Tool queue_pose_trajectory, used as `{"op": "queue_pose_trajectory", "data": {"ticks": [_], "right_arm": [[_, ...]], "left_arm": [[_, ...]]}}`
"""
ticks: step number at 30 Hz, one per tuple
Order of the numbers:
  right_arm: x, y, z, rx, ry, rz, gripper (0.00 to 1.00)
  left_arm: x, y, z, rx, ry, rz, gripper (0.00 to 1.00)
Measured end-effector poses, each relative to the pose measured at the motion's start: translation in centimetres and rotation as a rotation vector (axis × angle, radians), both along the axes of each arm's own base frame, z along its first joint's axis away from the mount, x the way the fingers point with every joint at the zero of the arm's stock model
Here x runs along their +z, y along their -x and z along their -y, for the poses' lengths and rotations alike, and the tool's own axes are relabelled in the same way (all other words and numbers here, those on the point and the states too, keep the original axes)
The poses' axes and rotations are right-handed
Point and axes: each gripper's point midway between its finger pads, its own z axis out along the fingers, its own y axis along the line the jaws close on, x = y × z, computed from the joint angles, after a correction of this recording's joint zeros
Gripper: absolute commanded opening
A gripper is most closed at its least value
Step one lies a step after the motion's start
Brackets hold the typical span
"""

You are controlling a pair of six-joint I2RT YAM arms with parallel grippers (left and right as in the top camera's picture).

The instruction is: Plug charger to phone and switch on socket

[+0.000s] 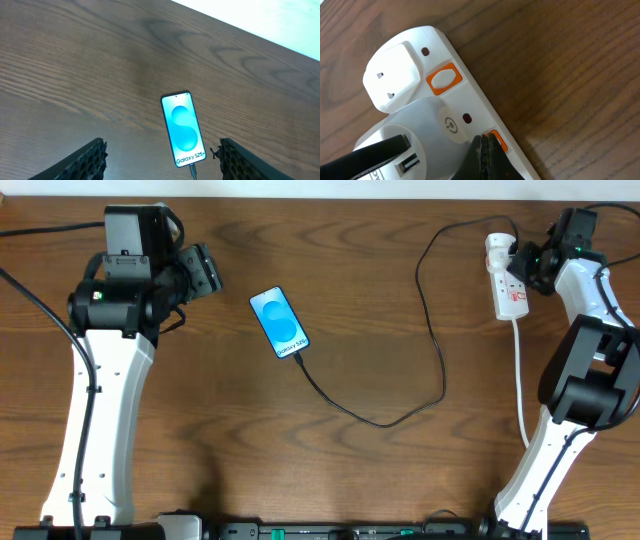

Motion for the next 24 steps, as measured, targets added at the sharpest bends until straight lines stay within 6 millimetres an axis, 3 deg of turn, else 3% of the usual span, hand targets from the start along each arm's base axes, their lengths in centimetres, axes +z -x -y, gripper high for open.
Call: {"op": "queue_pose_trajectory", "data": {"ticks": [24], "right_arm": [[0.09,-0.04,-0.12,-0.006,0.000,-0.023,0.01]], "left_arm": [[-0.01,0.01,0.00,0.000,0.000,0.000,0.73]]}}
